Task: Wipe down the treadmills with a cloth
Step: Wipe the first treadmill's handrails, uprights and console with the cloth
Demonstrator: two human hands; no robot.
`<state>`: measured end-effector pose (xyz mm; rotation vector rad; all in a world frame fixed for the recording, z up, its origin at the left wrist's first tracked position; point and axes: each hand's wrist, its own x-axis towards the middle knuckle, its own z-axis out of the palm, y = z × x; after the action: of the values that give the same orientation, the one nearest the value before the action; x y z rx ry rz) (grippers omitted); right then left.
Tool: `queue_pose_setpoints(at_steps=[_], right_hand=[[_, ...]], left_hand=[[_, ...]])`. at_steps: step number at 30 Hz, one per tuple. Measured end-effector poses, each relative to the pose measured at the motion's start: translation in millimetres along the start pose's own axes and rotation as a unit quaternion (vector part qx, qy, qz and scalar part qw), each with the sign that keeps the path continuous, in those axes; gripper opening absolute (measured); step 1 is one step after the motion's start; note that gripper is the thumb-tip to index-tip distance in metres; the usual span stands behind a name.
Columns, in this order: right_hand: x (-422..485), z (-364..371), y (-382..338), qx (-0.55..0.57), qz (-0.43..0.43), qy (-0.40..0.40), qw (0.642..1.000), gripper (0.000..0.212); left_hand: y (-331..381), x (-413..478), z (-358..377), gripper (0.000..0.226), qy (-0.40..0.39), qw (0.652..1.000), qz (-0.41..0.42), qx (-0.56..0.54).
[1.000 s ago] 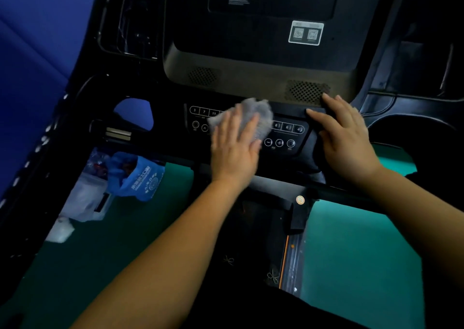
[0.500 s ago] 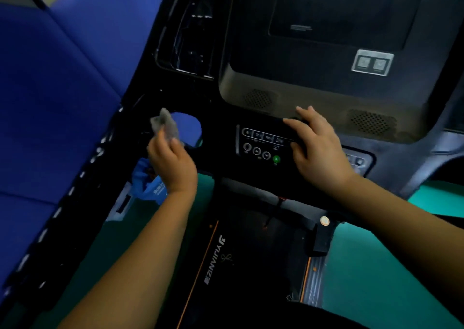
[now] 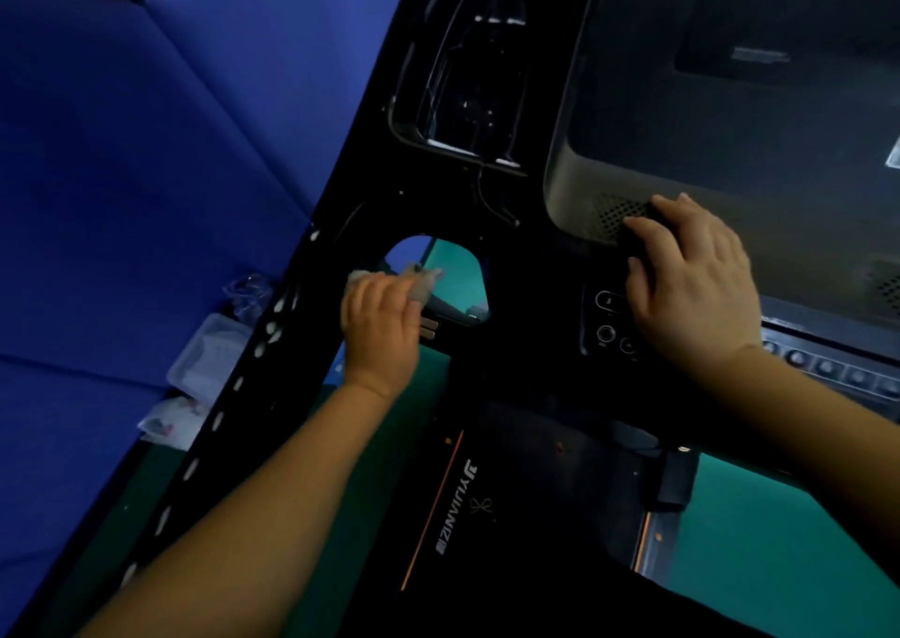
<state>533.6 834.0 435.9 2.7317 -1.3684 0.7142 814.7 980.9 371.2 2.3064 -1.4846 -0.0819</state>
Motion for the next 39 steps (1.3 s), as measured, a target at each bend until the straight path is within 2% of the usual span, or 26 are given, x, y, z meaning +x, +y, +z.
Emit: queue_pose_setpoints(at_steps=[2,4,6,8,10,13,16,19,21,23,24,25,26,28,30,31,32,34,36,39], right_hand=[[0.2,0.6,-0.9,-0.004,0.001,0.003,1.0,0.04],[-0.4,0.8,-2.0,-0.007,-0.002,0.006,1.0,0.04],[0.4,0.2,-2.8,-0.005,-0.001,0.005,1.0,0.04],[1.2,-0.3,-2.9,-0.004,0.0,0.001,1.0,0.041],[0.8,-0.4,-3.2,-0.005,0.0,-0.002,1.0,0.041],[0.0,0.1,-3.5,-0.008,0.0,0.002,1.0,0.041],[0.1,-1.2,-4.2,-0.01,0.003,0.003,1.0,0.041],[0.6,-1.2,-5.9,-0.009,0.007,0.001,1.0,0.042],[0.3,-0.4,-6.7,-0.009,0.008,0.005,1.0,0.042],[-0.6,0.5,-7.1,-0.01,0.009,0.01,1.0,0.042],[-0.1,0.7,-7.2,-0.008,0.009,0.014,1.0,0.042],[0.9,1.3,-8.0,-0.003,0.009,0.019,1.0,0.042],[2.5,1.8,-9.7,0.005,0.014,0.025,1.0,0.041],[5.6,4.2,-15.2,0.022,0.037,0.036,0.998,0.039],[6.5,6.9,-20.2,0.023,0.056,0.041,0.997,0.038],[6.3,7.9,-21.5,0.017,0.058,0.044,0.997,0.037],[5.7,8.8,-22.1,0.01,0.057,0.046,0.997,0.037],[5.6,9.6,-22.3,0.005,0.057,0.049,0.997,0.037],[7.7,9.6,-24.0,0.007,0.066,0.046,0.997,0.037],[11.0,10.5,-26.5,-0.002,0.075,0.047,0.996,0.036]], left_hand=[[38.4,-13.0,13.3,0.038,0.011,0.999,-0.01,-0.03],[70.4,-31.9,21.7,0.039,0.009,0.997,0.009,-0.079],[63.9,-33.7,14.7,0.044,-0.022,0.993,0.061,-0.095],[29.6,-20.4,4.4,0.049,-0.039,0.991,0.125,-0.043],[-0.4,-2.4,-5.0,0.051,-0.032,0.995,0.092,0.005],[6.7,-2.6,-1.8,0.045,-0.007,1.0,-0.017,-0.018],[49.0,-17.0,8.7,0.034,-0.007,0.997,0.011,-0.082],[62.2,-15.4,-1.3,0.037,-0.045,0.991,0.011,-0.122],[65.7,-9.0,-23.8,0.032,-0.067,0.967,-0.071,-0.233],[71.5,-2.1,-58.7,0.023,-0.075,0.894,-0.189,-0.4],[72.7,1.7,-75.4,0.023,-0.055,0.862,-0.227,-0.451],[73.3,4.4,-92.7,0.022,-0.019,0.845,-0.237,-0.479],[68.6,8.3,-107.7,0.022,0.032,0.846,-0.225,-0.483],[50.6,20.1,-130.2,0.021,0.143,0.875,-0.174,-0.428],[20.7,34.0,-137.5,0.033,0.199,0.934,-0.125,-0.271],[4.9,37.7,-134.2,0.041,0.178,0.964,-0.118,-0.161],[-8.7,38.1,-126.6,0.046,0.119,0.986,-0.109,-0.051],[-26.9,31.0,-106.5,0.055,-0.023,0.995,-0.074,0.064],[-33.6,26.5,-94.3,0.061,-0.074,0.993,-0.074,0.058],[-29.6,42.4,-92.1,0.064,-0.078,0.991,-0.094,0.057]])
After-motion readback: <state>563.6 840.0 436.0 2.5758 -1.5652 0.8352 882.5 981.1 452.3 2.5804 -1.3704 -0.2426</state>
